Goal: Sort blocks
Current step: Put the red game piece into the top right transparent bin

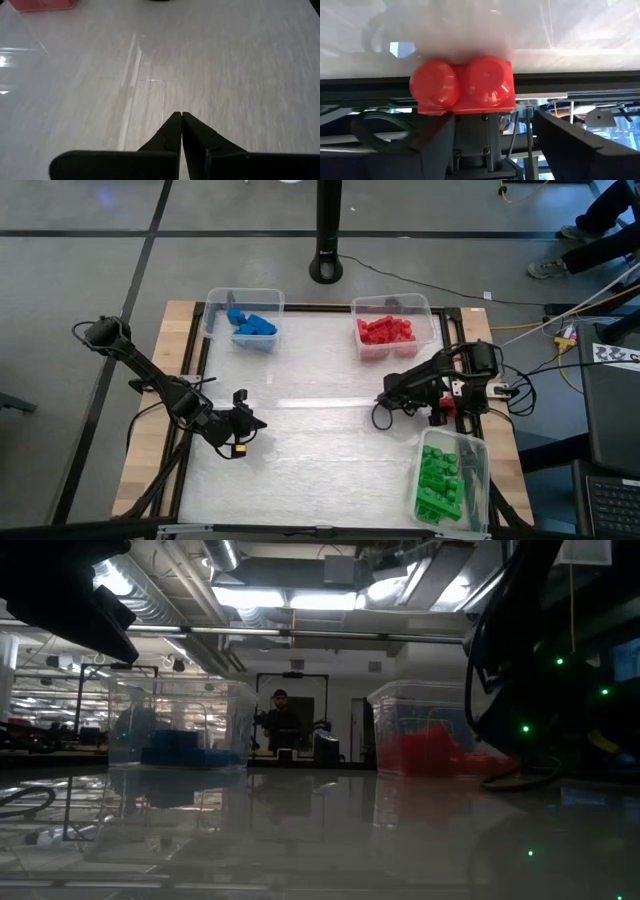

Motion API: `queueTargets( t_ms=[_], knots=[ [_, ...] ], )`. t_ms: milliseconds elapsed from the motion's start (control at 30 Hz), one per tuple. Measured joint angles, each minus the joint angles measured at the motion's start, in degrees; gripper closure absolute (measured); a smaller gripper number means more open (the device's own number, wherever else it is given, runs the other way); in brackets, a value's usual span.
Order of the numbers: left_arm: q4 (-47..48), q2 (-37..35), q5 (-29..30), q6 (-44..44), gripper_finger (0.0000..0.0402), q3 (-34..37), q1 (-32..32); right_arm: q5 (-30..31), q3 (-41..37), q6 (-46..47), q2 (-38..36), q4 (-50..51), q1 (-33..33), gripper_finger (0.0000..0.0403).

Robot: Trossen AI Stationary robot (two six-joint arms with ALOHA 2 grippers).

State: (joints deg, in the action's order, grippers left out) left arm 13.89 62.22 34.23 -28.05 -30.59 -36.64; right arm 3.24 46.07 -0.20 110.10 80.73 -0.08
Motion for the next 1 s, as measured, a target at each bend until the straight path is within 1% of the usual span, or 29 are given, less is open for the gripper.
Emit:
queueTargets(
  t_ms=[133,300,400,467,667,833,1000],
  knots=[
    [0.0,0.0,0.0,0.0,0.0398,0.0,0.0,-1.0,1.4,-0.8,0.0,-0.4,0.1,0.0134],
    [0.0,0.0,0.0,0.2,0.0398,0.0,0.0,-0.6,6.3,-1.8,0.0,-0.3,0.1,0.0134],
    [0.0,0.0,0.0,0.1,0.0398,0.0,0.0,0.7,10.0,-2.5,0.0,-2.0,0.1,0.0134],
    [0.0,0.0,0.0,0.0,0.0398,0.0,0.0,1.9,12.8,-2.9,0.1,-5.0,0.1,0.0134],
    [0.1,0.0,0.0,0.0,0.0398,0.0,-0.1,2.5,20.2,-3.9,0.0,-9.9,0.1,0.0134],
    [0.2,0.0,-0.1,0.0,0.0398,0.0,-0.2,3.1,26.9,-3.8,-0.9,-7.4,0.1,0.0134],
    [0.2,0.0,-0.1,-0.4,0.0398,0.0,-0.2,4.4,31.5,-1.2,-4.6,-4.9,2.1,0.0134]
  ],
)
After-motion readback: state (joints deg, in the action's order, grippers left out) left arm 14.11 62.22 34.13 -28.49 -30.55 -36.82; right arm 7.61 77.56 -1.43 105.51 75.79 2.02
